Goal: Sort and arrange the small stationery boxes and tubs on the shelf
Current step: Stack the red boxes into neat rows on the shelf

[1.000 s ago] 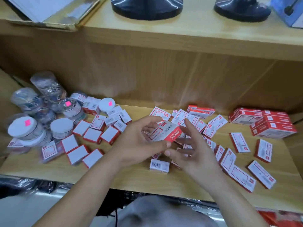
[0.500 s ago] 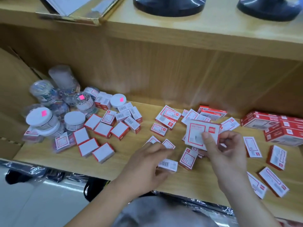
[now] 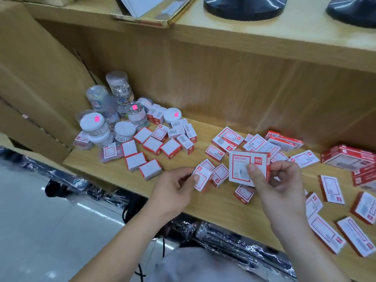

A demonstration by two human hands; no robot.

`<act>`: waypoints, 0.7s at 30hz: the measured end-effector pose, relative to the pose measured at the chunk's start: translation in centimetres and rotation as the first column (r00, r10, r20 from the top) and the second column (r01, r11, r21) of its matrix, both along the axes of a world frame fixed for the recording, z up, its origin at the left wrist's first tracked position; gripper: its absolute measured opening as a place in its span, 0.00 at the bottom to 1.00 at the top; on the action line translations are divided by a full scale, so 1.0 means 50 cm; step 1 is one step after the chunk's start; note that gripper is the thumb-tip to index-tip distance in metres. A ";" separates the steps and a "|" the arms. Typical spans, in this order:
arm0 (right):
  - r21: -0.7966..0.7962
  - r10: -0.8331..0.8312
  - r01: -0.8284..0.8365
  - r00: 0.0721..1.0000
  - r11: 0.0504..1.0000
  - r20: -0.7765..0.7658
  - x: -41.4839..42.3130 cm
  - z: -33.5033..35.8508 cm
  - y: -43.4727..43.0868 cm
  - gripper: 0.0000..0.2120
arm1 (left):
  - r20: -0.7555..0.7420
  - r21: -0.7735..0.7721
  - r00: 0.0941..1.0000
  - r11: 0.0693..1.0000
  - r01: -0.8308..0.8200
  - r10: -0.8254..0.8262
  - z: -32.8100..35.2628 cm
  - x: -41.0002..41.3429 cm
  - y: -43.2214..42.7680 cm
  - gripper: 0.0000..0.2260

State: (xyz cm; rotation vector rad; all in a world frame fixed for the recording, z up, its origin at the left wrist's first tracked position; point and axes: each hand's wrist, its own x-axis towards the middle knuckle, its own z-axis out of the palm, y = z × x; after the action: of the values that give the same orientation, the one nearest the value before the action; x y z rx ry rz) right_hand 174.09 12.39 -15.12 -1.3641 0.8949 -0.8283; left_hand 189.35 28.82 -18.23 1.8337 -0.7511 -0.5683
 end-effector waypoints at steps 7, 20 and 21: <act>-0.133 -0.058 0.050 0.997 0.990 -0.059 -0.021 0.018 -0.023 0.19 | 0.391 0.101 0.903 0.967 -0.235 0.179 0.005 0.052 -0.023 0.11; -0.077 0.008 -0.012 0.998 0.997 -0.055 0.011 0.020 -0.026 0.18 | 0.631 0.187 0.771 0.946 -0.265 0.091 0.008 0.053 -0.002 0.11; -0.071 0.009 -0.012 0.999 0.997 -0.052 0.013 0.021 -0.025 0.19 | 0.667 0.236 0.742 0.926 -0.296 0.068 0.010 0.052 0.011 0.09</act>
State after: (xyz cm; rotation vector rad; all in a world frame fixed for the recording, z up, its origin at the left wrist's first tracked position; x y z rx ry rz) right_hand 174.74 11.11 -14.08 -1.4568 0.9048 -0.8266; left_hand 191.95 29.36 -17.74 2.4318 -0.9469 0.1232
